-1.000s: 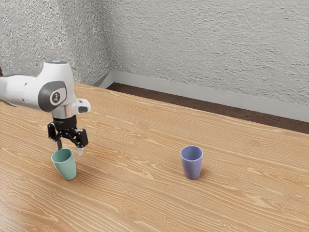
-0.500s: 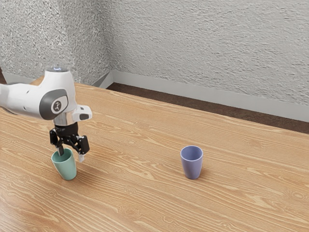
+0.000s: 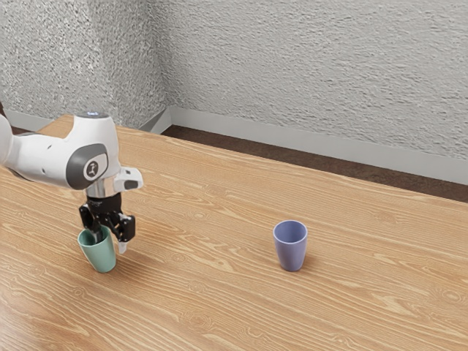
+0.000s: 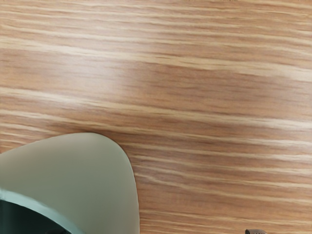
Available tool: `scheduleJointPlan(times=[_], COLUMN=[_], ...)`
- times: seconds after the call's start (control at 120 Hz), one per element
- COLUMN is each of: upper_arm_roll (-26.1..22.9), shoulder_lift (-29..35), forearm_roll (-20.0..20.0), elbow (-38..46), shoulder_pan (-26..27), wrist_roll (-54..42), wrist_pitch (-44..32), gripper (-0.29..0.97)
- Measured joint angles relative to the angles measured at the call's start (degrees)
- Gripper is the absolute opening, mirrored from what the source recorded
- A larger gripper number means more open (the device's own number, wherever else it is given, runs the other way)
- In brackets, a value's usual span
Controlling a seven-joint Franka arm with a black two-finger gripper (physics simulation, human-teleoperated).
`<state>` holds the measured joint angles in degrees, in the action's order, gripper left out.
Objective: Place the left cup onto the right cup
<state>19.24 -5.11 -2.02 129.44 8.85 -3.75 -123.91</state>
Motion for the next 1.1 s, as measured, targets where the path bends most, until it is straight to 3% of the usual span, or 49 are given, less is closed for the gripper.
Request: scheduleJointPlan(times=[0.158,0.333,0.675,1.1], upper_arm_roll=[0.01,0.01,0.01,-0.48], shoulder_lift=[0.01,-0.01,-0.19,-1.77], forearm_roll=[0.03,0.02,-0.60,-2.06], elbow=[-0.13,-0.37,-1.53,-14.71], shoulder_pan=[-0.38,-0.28,-0.29,-0.03], wrist_roll=[-0.06,0.00,0.38,0.73], wrist_pitch=[-0.13,-0.17,0.45,8.15], gripper=[0.09,-0.03,-0.10,-0.10])
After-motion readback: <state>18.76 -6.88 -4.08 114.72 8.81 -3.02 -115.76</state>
